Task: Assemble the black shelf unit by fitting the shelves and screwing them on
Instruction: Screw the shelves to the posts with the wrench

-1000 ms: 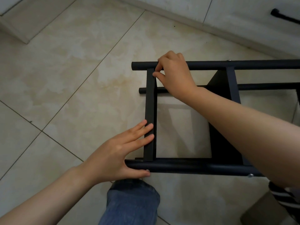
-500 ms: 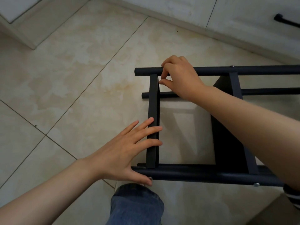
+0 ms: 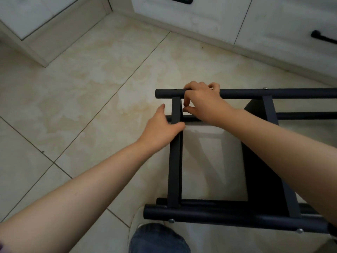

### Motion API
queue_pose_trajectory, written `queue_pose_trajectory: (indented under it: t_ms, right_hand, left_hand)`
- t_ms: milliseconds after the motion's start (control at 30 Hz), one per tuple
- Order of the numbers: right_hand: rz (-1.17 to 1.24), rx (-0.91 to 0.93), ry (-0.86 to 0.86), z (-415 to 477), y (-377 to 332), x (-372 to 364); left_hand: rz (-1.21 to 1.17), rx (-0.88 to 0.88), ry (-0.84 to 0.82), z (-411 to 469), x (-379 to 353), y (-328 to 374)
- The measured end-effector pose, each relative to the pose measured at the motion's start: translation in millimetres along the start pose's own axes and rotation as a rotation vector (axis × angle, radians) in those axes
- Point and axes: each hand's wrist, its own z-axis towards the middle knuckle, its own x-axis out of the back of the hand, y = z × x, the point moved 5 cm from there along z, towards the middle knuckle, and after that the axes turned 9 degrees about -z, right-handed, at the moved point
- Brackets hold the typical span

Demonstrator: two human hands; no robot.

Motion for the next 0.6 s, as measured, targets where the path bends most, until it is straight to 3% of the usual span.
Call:
queue_pose_trajectory:
  t_ms: [233,600]
  right_hand:
    - [-0.118,0.127,-0.085,2.6,4.7,7.0]
    - [-0.145,0.125,-0.068,-0.9,3.3,6.6]
  left_hand:
    - [0.162,0.077,0.129,29.4,-22.5,27.5]
    - [0.262,0.037,0.311,34.3,-27.1,29.0]
